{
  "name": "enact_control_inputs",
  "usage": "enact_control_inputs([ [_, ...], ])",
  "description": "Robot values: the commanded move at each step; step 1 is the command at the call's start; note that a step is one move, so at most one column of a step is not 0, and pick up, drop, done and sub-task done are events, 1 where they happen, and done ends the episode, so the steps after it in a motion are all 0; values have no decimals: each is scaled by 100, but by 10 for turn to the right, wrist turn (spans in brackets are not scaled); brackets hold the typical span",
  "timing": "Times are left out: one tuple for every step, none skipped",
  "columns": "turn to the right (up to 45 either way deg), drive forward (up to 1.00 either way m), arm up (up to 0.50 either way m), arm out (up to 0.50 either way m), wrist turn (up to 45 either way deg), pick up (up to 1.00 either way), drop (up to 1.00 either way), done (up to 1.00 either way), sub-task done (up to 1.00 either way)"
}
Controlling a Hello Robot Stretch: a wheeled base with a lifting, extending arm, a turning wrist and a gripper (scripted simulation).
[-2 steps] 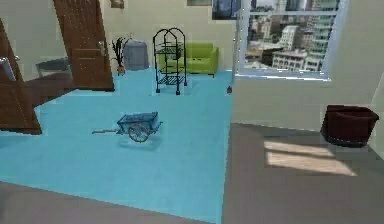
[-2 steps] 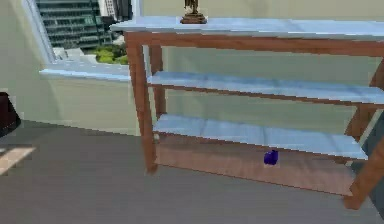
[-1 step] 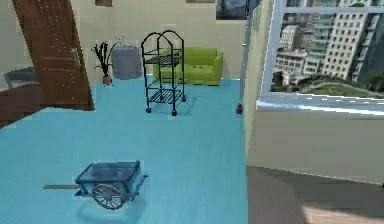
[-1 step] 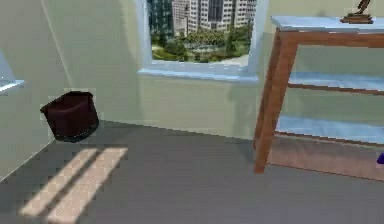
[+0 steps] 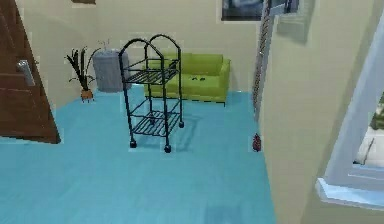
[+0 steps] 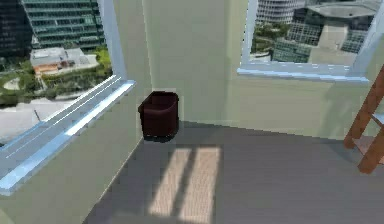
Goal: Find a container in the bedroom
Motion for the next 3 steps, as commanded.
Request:
enact_control_inputs([
  [90, 0, 0, 0, 0, 0, 0, 0, 0],
  [0, 35, 0, 0, 0, 0, 0, 0, 0],
  [-420, 0, 0, 0, 0, 0, 0, 0, 0],
])
